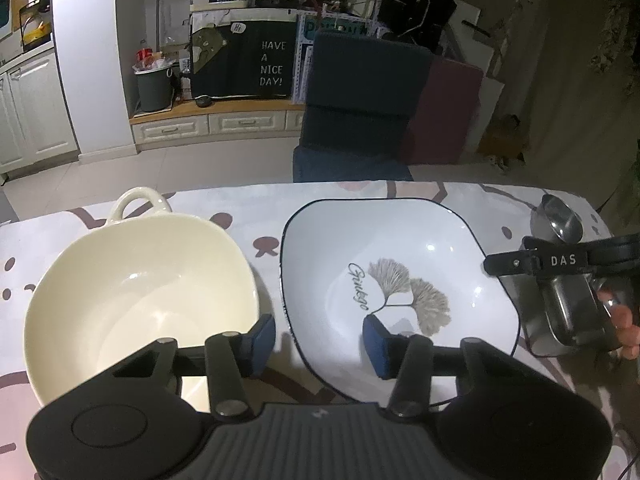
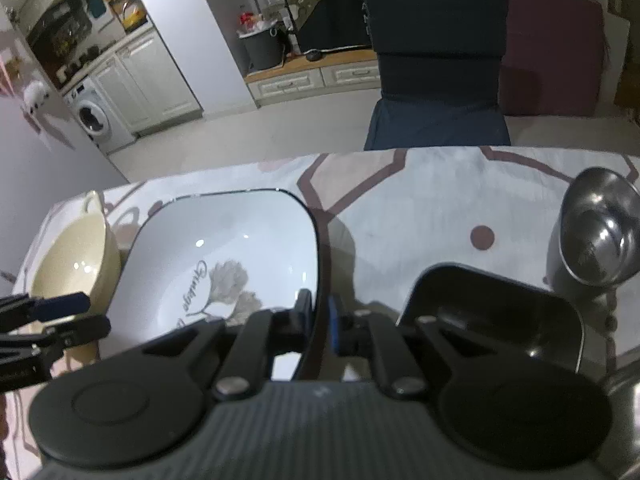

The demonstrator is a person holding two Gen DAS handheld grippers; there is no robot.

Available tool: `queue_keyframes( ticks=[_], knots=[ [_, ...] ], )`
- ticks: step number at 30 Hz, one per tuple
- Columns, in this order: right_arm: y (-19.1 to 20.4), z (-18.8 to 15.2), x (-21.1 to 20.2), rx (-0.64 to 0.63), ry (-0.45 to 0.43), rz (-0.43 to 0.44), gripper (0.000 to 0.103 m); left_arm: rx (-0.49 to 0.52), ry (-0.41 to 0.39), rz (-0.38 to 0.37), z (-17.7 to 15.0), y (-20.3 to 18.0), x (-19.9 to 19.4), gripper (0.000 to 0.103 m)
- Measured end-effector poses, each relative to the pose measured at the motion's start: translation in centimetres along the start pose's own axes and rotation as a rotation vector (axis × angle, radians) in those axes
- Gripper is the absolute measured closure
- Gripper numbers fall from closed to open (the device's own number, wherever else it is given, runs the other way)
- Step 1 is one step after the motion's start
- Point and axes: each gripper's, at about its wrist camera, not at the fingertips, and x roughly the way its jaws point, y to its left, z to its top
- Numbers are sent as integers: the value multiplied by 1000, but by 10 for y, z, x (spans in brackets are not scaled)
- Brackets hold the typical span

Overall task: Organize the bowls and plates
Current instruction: 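Lift the white ginkgo bowl with both grippers and carry it across the table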

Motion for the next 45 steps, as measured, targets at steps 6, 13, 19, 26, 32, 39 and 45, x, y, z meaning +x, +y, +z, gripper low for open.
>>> queue_keyframes(
  ticks=[6,13,19,26,32,39,45],
  knots=[
    [1,3,7,15,53,9,91,-18,35,3,-1,3,4,59],
    [5,8,22,7,106,14,92,-58,61,-1,-4,3,13,75],
    [3,10,25,-64,83,8,92,-81,76,-27,-6,2,16,80],
    [0,28,30,-168,81,-55,92,-141,77,-21,1,-6,32,80],
    [-13,40,34,-153,81,-45,92,-247,97,-1,7,-11,57,80],
    [-28,49,35,-147,97,30,91,-417,95,15,5,-6,58,82],
    [-39,52,36,-130,104,85,91,-423,66,24,0,-10,52,85]
  ],
)
